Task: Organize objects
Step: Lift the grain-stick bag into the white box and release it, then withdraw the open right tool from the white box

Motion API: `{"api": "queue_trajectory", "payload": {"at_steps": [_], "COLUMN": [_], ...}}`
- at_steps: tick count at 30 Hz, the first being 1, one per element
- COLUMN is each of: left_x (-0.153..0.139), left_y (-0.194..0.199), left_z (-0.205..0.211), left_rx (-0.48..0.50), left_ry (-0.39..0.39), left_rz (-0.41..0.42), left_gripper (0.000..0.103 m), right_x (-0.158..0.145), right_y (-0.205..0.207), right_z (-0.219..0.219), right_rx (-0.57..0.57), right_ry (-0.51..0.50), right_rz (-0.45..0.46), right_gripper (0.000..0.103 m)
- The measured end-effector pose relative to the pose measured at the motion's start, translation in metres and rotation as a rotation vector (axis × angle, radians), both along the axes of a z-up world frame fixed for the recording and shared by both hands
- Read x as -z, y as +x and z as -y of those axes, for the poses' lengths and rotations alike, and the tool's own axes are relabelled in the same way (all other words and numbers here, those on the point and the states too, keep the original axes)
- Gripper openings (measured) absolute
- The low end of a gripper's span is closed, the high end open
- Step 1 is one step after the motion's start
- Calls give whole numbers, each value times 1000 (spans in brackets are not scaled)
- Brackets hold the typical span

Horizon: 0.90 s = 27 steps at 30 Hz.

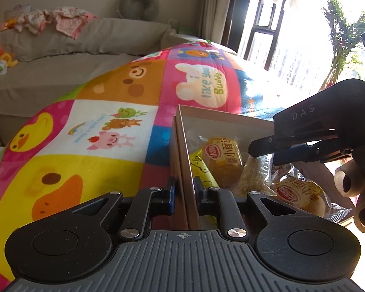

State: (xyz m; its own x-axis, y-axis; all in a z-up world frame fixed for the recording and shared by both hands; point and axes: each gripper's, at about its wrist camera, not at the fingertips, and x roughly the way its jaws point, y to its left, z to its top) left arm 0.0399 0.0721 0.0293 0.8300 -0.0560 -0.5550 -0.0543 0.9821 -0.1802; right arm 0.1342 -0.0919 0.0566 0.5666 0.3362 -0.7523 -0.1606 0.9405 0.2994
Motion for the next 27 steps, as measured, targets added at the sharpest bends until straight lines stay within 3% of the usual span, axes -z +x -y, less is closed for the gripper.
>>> {"api": "queue_trajectory", "payload": {"at_steps": [6, 10, 12, 15, 21, 27], "left_x": [0, 0, 0, 0, 0, 0], "left_y": [0, -1, -1, 0, -1, -2], "left_z": [1, 0, 1, 1, 1, 1], "left_rx": [-1, 1, 0, -2, -1, 3], "left_ry": [-4, -6, -5, -2, -1, 1], "left_rz": [0, 0, 1, 2, 1, 2], "left_gripper": [18, 18, 18, 18, 18, 18], "right_x": [-2, 0, -2, -12, -25, 7], "right_y": [-6, -10, -12, -16, 2, 26], "right_z": [-14, -22, -19, -17, -18, -23], "right_rx": [-50, -50, -50, -55, -39, -35], "right_ry": [82, 1, -27, -81, -115, -183], "right_rz": [-88, -42, -13, 61, 163, 73], "right_gripper": [27, 28, 35, 35, 34, 33]}}
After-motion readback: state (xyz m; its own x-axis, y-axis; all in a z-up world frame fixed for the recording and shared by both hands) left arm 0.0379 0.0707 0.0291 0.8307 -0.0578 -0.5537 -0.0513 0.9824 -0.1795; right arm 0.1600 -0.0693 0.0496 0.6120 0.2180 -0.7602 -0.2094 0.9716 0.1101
